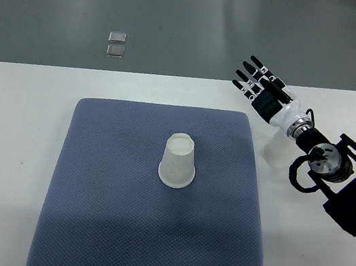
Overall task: Stack paper cups
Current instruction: 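Raise the right hand and swing it above the loose white paper cup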
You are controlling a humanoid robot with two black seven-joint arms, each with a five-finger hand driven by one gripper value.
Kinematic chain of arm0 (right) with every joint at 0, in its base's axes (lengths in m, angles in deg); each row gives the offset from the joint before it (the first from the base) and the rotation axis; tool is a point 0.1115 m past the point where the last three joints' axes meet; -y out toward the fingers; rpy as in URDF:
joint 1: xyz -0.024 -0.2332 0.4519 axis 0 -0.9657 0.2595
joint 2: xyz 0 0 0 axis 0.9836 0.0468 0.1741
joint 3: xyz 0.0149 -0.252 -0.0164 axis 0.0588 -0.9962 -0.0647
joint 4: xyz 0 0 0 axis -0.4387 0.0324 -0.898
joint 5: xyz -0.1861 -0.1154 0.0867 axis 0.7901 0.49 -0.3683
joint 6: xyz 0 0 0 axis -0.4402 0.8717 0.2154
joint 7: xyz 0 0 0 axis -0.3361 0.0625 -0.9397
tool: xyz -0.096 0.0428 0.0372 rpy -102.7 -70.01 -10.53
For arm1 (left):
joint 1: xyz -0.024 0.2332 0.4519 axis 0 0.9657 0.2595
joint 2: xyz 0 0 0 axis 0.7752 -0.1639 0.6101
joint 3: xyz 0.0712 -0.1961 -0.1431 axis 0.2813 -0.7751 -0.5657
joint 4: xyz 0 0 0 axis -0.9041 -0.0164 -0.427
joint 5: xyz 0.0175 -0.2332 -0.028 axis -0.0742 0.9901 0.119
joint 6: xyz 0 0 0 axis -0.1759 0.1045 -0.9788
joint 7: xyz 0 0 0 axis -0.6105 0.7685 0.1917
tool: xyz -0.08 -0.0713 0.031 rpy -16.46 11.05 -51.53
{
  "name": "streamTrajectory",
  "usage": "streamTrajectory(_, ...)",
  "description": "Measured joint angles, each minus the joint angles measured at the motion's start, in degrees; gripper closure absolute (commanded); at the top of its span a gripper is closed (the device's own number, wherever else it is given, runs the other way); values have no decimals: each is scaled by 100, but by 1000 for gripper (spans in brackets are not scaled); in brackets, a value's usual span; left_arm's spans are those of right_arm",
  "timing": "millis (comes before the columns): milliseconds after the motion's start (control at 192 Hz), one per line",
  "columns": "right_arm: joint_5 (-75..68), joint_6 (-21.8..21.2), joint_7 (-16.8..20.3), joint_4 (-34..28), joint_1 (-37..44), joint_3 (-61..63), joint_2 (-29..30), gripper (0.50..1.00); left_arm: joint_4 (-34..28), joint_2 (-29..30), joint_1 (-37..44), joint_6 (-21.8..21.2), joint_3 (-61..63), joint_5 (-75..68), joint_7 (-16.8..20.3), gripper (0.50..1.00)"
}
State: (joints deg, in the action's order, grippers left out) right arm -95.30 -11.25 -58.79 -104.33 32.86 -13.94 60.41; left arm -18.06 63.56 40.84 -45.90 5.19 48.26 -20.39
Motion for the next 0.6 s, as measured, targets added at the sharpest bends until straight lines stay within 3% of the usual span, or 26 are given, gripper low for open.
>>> streamTrajectory(495, 528, -40, 14, 0, 204, -349, -95, 576, 6, 0, 0, 2, 0, -7, 10, 500)
streamTrajectory(599, 973, -120, 194, -15, 521, -553, -252, 576, 17, 0, 0, 5, -6, -6, 11, 500)
